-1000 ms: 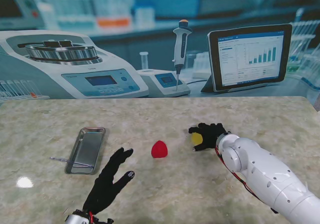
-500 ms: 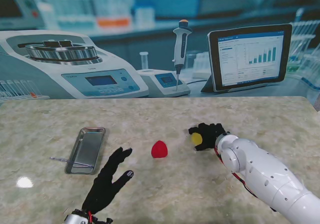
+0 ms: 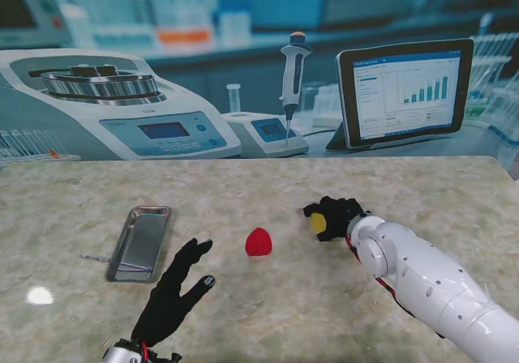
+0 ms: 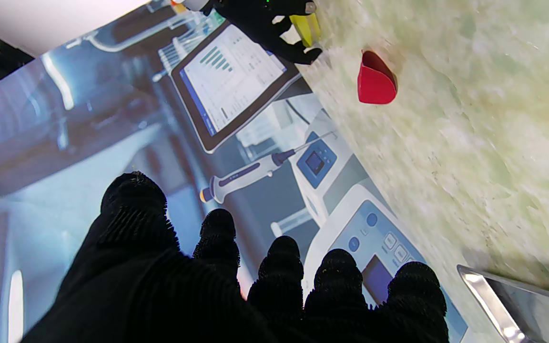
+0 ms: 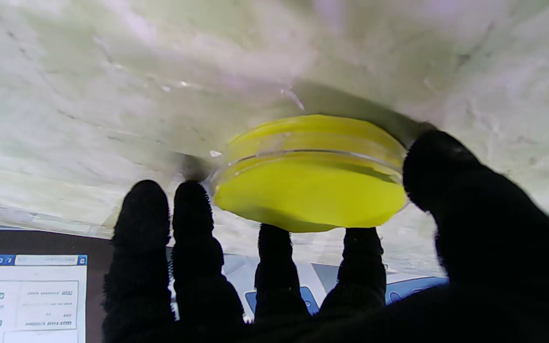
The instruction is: Line a culture dish with filter paper and press it flat with a glass rod
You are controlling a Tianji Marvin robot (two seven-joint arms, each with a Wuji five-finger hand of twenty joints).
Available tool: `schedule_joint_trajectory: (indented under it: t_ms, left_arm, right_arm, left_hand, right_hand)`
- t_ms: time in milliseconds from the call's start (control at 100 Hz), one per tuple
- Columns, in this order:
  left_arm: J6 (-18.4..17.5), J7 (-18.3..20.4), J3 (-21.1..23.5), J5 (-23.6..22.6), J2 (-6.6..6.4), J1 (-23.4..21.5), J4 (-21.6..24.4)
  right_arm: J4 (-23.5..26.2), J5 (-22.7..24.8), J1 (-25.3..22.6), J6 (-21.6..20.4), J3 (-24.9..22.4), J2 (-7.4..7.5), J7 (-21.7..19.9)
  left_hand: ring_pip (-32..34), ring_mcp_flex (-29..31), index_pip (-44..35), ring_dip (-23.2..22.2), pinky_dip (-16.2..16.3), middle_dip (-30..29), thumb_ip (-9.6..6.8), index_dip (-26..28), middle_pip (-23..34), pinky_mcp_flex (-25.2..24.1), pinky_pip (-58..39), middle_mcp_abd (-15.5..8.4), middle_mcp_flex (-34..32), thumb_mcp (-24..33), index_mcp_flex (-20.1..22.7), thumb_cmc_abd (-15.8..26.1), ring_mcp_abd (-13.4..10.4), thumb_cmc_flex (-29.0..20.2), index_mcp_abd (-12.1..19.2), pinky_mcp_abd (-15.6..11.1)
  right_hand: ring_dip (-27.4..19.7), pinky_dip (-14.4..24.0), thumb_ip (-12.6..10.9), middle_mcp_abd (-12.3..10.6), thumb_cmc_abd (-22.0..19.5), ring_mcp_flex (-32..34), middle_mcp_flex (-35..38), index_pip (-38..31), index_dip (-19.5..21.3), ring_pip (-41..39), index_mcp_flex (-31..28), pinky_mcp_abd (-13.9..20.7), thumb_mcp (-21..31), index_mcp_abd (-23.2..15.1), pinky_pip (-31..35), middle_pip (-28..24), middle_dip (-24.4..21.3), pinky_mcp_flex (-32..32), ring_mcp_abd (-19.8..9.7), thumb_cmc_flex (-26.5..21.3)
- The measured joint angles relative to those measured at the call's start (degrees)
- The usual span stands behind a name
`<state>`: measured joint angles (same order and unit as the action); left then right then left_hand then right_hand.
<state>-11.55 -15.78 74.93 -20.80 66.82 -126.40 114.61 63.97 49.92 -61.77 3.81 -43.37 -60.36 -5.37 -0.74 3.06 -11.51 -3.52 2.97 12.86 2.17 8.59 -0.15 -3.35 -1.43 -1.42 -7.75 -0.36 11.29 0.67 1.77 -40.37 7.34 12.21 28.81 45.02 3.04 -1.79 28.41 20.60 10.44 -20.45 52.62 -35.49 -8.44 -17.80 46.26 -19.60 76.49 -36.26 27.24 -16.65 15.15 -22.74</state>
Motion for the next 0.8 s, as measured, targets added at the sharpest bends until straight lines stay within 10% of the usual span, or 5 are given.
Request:
schedule_joint_trajectory:
  t_ms: [800]
  left_arm:
    - [-0.01,-0.13,0.3,0.19,0.05,-0.07,0.01]
  right_arm:
    - [-0.06,1.31,-0.55,-0.88,-0.84,-0.1,1.45]
  left_hand:
    - [0.0,0.0,0.0,0.0,0.01,0.0,0.0,0.0,0.0,0.0,0.0,0.0,0.0,0.0,0.0,0.0,0.0,0.0,0.0,0.0]
  right_hand:
    - [2.37,1.44,0.0,0.19,0.15,3.86,0.56,-5.29,-3.2,-4.31,-1.4,0.85,0.59,-0.84,2.61,0.0,0.25,-1.91,-2.92,-0.95]
